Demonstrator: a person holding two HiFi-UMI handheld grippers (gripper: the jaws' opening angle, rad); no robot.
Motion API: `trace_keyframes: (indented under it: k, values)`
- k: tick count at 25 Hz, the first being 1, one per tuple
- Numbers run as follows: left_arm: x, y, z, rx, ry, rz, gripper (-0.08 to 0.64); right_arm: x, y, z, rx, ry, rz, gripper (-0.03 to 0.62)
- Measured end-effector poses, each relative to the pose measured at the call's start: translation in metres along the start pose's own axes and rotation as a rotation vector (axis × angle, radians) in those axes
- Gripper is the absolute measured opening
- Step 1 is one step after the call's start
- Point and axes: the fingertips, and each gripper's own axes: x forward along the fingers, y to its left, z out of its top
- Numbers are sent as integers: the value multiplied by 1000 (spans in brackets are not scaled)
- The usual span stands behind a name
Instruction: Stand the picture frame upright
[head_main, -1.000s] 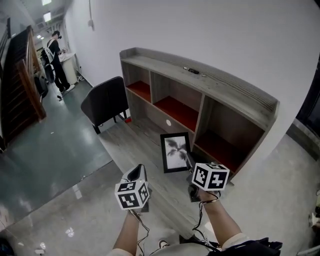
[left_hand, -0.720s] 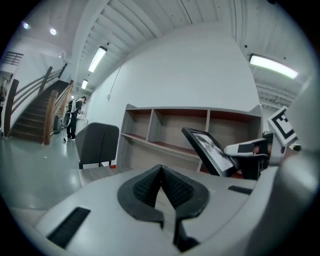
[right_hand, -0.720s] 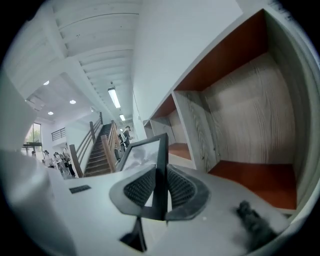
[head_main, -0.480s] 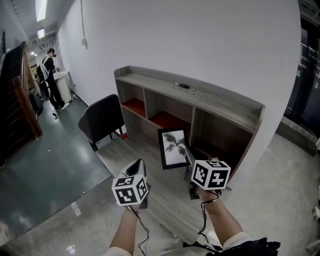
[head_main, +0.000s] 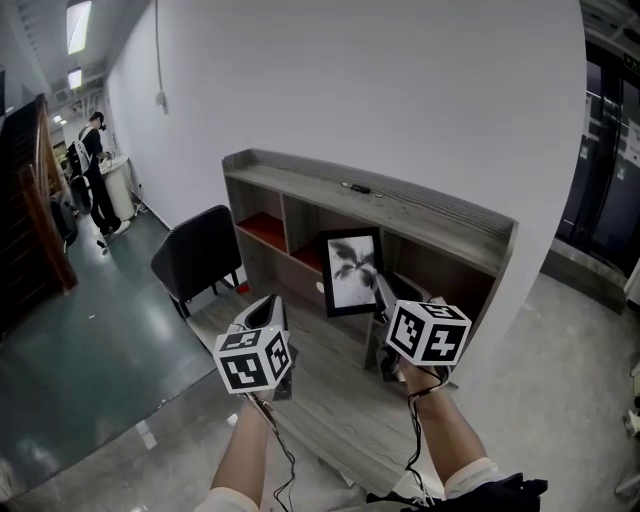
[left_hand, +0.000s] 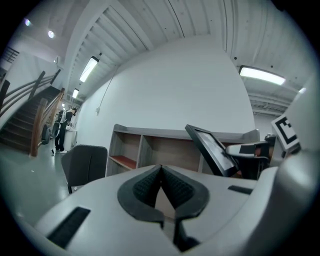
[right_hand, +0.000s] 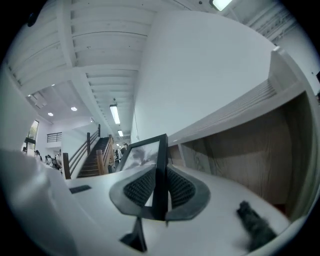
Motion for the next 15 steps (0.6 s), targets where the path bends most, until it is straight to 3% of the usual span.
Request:
trace_keyframes:
  k: [15]
  values:
    - [50, -30, 81, 71, -89, -129, 14, 4, -41, 106, -78, -186, -151, 84]
